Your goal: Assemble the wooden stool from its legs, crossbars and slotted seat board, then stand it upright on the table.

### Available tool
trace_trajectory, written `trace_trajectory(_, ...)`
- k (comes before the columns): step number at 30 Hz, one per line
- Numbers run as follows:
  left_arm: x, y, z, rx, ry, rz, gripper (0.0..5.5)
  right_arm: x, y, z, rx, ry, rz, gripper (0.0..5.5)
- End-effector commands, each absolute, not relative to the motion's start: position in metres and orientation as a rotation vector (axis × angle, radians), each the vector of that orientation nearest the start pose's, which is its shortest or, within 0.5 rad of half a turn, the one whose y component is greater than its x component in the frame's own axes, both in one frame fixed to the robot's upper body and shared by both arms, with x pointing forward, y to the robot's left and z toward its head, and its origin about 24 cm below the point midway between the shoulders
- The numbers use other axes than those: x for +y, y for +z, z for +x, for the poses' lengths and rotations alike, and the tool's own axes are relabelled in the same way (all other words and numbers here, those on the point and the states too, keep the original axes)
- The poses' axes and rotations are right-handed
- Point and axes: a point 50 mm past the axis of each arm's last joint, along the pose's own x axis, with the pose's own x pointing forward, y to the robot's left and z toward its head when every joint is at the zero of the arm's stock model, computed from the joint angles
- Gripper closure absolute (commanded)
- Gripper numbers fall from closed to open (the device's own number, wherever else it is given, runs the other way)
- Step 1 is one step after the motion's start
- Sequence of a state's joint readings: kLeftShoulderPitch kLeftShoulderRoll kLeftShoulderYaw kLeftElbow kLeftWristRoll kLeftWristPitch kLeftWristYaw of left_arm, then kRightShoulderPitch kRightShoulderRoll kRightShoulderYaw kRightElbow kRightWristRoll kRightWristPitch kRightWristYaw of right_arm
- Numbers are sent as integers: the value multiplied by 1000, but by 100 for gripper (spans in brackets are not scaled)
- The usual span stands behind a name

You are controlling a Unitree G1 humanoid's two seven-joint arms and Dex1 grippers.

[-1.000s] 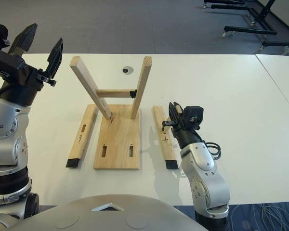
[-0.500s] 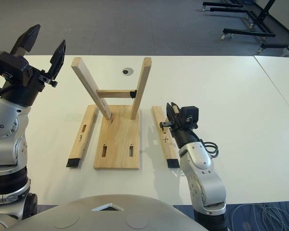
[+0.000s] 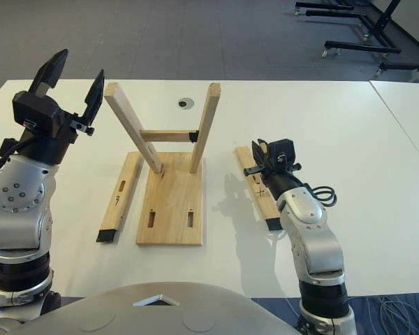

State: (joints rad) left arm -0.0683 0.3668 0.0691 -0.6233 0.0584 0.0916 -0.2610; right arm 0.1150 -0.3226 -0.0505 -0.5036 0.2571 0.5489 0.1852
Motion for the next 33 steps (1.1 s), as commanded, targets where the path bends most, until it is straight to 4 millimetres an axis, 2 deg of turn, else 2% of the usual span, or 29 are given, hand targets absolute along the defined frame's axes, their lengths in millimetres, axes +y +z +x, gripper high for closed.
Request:
trace_trajectory(1,164,189,219,-558,-228,501,289,-203,60,217,360,212,-40,511)
trace_trajectory(7,163,184,215,-560,-179,488,289,-217,56,221,339,215,38,511)
trace_trajectory(15,163,184,213,-567,-145,486,289,-218,57,200,273,300,35,511)
trace_trajectory(25,164,183,212,-556,-146,489,289,-221,52,208,275,316,1,511)
trace_trajectory(33,167,185,215,-561,-150,501,289,-224,64,213,216,327,51,350)
